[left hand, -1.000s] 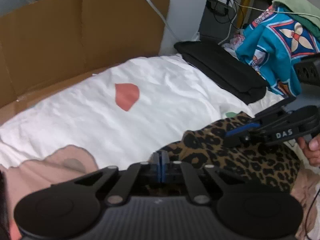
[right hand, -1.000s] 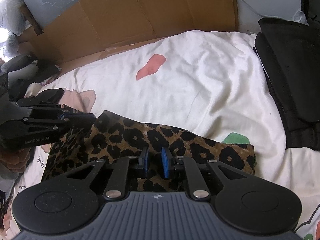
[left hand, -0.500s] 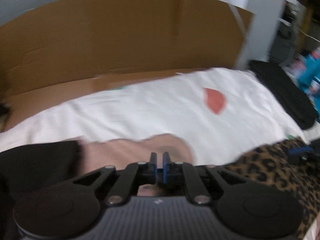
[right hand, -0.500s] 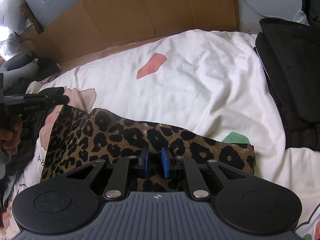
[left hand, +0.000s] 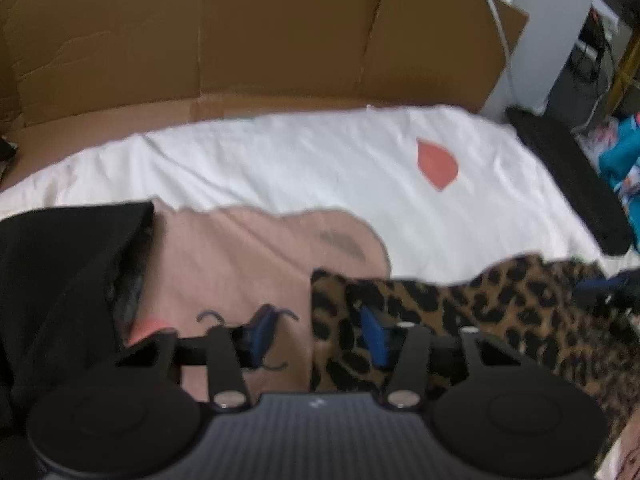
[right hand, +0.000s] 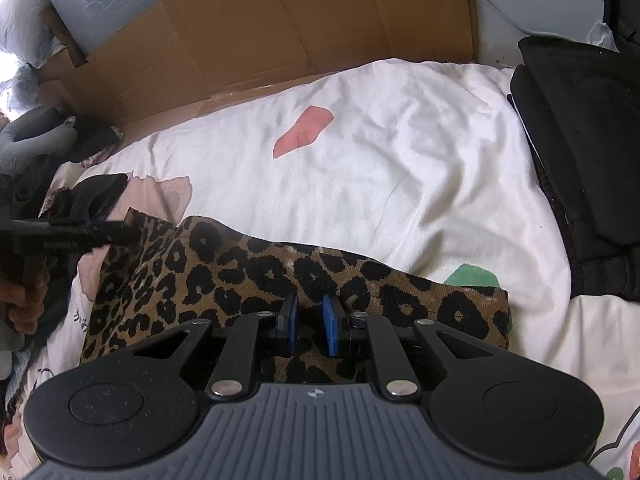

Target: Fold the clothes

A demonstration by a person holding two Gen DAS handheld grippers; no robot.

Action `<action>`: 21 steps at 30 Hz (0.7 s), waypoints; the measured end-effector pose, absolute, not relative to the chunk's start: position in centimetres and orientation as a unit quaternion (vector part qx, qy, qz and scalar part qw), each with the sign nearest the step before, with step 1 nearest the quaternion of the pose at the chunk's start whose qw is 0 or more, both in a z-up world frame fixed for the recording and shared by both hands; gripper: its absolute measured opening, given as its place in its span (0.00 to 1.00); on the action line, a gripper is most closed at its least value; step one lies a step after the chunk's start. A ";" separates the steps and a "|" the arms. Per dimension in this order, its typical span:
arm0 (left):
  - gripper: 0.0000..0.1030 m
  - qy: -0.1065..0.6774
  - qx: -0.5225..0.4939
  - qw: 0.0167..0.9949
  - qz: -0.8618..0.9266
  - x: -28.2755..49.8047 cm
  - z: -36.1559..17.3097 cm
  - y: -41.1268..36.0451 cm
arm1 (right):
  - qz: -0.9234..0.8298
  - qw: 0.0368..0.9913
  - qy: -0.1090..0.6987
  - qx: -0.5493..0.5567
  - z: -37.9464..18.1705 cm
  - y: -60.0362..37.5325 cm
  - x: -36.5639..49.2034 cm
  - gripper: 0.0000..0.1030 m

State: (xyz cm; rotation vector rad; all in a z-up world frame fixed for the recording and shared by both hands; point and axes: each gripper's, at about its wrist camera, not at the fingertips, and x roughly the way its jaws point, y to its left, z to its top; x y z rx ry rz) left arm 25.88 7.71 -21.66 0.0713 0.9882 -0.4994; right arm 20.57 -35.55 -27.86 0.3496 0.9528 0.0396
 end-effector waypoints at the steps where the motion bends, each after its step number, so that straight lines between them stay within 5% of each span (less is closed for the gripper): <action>1: 0.21 0.470 0.024 0.849 -0.239 25.9 -21.7 7.9 | 0.019 0.874 0.456 0.168 -27.9 -35.6 20.6 0.18; 2: 0.11 0.471 0.014 0.848 -0.242 25.9 -21.8 8.1 | 0.020 0.874 0.456 0.168 -27.9 -35.6 20.6 0.18; 9: 0.00 0.470 0.024 0.865 -0.174 26.2 -21.5 9.2 | 0.020 0.874 0.456 0.165 -27.8 -35.7 20.4 0.17; 21: 0.15 0.466 0.026 0.862 -0.200 24.0 -17.9 7.4 | 0.010 0.878 0.457 0.144 -27.3 -35.4 20.1 0.14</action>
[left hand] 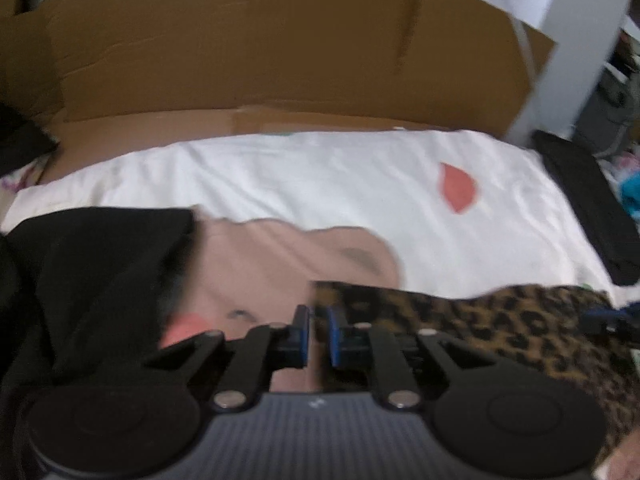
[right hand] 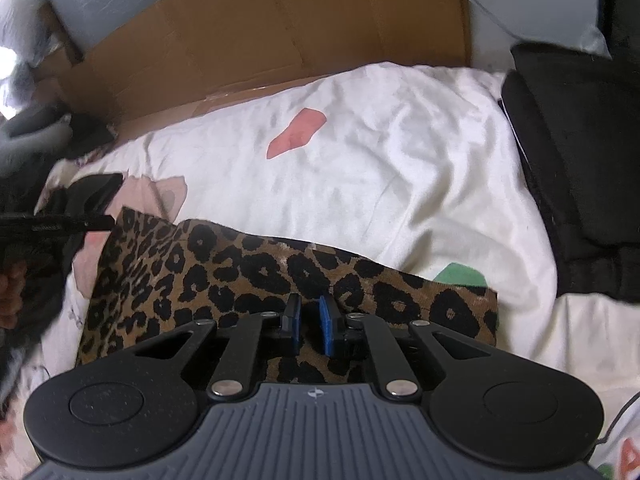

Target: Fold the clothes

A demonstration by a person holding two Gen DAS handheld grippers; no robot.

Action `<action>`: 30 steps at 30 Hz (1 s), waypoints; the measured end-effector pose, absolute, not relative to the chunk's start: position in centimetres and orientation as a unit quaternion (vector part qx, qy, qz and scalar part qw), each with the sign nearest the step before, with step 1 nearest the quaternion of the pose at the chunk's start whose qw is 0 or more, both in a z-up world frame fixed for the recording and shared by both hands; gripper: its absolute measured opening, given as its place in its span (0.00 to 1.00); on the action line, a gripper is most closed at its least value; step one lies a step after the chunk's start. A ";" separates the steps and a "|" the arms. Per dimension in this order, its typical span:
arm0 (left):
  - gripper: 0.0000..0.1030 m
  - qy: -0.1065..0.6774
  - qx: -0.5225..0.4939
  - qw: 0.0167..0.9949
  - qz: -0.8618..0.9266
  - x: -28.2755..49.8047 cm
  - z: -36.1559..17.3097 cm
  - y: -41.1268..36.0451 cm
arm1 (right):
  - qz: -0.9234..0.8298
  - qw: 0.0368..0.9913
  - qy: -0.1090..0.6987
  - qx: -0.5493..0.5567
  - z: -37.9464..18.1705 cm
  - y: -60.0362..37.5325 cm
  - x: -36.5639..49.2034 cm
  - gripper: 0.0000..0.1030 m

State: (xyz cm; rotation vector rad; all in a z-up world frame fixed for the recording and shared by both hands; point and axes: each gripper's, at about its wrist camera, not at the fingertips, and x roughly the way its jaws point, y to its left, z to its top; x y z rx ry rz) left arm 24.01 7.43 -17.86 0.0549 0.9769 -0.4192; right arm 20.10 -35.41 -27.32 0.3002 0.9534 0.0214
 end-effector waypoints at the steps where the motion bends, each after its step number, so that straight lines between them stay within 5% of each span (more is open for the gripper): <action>1: 0.20 0.463 0.031 0.860 -0.210 23.6 -17.6 6.6 | 0.010 0.879 0.457 0.136 -27.2 -35.3 20.1 0.14; 14: 0.26 0.447 0.078 0.828 -0.330 18.0 -18.0 -4.4 | 0.006 0.884 0.453 0.120 -26.5 -35.6 19.7 0.16; 30: 0.27 0.437 0.085 0.830 -0.335 19.5 -20.2 -6.6 | 0.008 0.885 0.436 0.163 -26.8 -37.9 19.6 0.20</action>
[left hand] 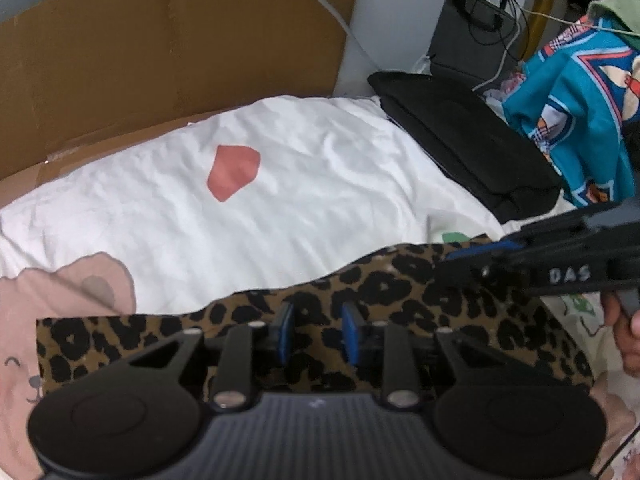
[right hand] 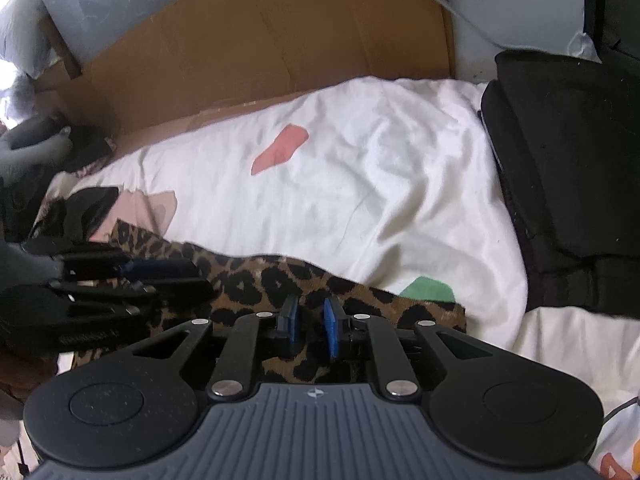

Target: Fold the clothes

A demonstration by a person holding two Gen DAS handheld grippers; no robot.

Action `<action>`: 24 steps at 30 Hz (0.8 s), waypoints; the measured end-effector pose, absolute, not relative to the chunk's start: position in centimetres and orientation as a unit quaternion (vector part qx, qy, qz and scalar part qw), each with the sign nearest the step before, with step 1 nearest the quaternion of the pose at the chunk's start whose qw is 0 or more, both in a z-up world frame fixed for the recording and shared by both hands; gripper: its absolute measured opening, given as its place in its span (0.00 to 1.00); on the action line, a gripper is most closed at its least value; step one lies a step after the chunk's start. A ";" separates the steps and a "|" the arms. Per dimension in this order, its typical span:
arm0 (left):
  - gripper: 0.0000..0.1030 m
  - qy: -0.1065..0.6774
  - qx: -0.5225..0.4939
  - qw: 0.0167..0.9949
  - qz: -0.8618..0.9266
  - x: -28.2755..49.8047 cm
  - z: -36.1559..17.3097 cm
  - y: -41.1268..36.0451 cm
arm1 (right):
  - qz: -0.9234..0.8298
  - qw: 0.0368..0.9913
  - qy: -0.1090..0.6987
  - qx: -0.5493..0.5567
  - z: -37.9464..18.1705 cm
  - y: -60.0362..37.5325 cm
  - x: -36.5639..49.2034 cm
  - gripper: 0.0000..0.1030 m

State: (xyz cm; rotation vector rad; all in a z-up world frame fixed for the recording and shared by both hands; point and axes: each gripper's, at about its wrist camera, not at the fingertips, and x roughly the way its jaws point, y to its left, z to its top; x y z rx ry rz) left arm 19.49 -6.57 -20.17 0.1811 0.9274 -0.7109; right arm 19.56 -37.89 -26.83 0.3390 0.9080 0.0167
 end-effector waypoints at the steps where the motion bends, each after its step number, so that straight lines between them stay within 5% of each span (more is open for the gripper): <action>1: 0.27 0.435 0.086 0.831 -0.335 19.5 -20.3 -6.6 | 0.010 0.887 0.432 0.163 -26.7 -37.8 19.5 0.20; 17: 0.27 0.438 0.072 0.829 -0.339 17.3 -17.3 -5.5 | 0.031 0.883 0.450 0.129 -28.1 -35.3 21.0 0.20; 24: 0.29 0.467 0.070 0.817 -0.332 17.2 -20.1 -5.5 | 0.033 0.887 0.440 0.135 -28.6 -35.4 20.6 0.20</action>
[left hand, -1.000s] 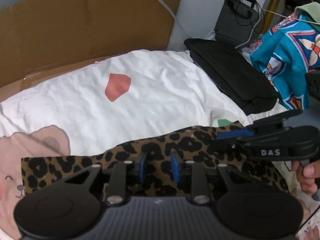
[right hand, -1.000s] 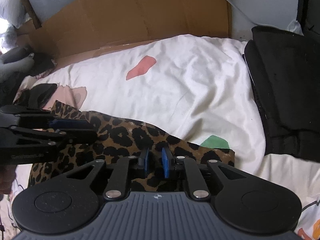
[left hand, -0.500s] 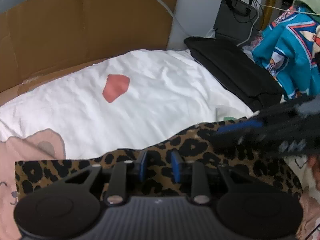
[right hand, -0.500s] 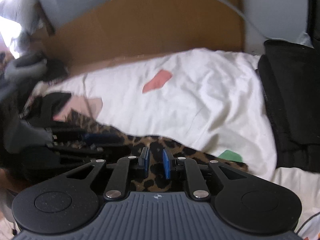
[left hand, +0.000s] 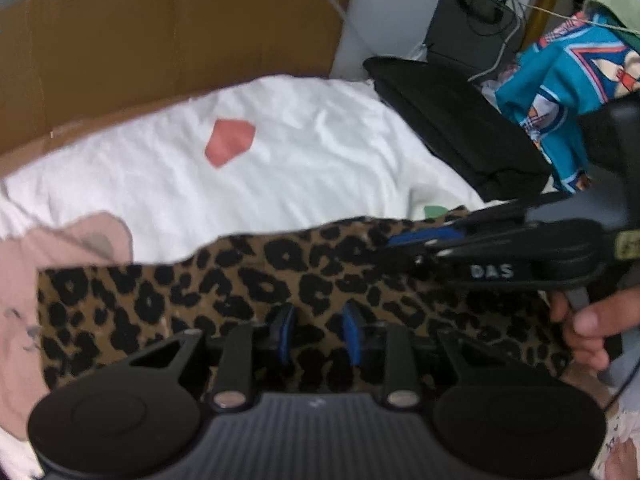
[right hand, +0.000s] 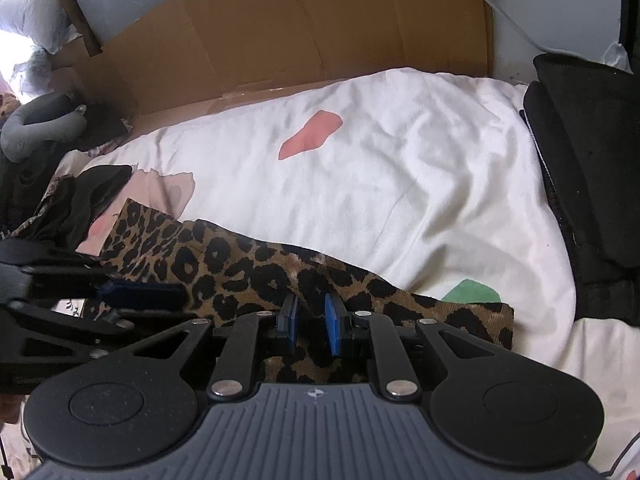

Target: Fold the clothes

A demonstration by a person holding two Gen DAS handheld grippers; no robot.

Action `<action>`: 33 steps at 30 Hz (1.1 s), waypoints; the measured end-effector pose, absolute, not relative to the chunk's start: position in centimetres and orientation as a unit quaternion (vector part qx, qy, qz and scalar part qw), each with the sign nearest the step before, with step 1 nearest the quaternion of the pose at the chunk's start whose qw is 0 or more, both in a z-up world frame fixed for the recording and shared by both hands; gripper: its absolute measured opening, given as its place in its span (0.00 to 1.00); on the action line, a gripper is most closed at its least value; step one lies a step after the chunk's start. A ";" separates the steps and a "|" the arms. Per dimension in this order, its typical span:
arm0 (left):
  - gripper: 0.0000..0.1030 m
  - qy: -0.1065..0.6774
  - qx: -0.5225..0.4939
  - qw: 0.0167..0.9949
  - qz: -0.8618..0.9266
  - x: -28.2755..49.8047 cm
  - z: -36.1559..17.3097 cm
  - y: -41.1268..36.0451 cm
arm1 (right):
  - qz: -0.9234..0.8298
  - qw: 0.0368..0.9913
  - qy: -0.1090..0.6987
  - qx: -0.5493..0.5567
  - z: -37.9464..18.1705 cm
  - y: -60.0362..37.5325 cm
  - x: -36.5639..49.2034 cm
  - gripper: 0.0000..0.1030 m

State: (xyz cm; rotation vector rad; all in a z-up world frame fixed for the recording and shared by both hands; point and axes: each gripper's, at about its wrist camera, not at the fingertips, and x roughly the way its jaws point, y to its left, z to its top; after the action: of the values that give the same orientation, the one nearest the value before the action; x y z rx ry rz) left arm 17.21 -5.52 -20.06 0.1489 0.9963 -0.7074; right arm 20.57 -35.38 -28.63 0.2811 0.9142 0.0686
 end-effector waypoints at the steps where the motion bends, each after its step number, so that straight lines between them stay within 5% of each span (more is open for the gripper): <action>1: 0.29 0.470 0.063 0.815 -0.332 17.4 -20.3 -5.4 | 0.030 0.887 0.441 0.135 -28.4 -35.3 20.6 0.20; 14: 0.29 0.482 0.058 0.812 -0.325 17.6 -20.4 -5.5 | 0.054 0.902 0.403 0.147 -24.4 -34.3 15.2 0.22; 33: 0.29 0.487 0.067 0.809 -0.322 17.6 -20.4 -5.7 | 0.070 0.874 0.470 0.101 -27.8 -33.9 7.6 0.22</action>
State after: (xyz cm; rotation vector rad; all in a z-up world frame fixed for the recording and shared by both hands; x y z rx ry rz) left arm 17.61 -5.75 -20.41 0.1439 1.0406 -0.6878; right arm 7.56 -33.88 -27.78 0.2103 0.9815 0.1465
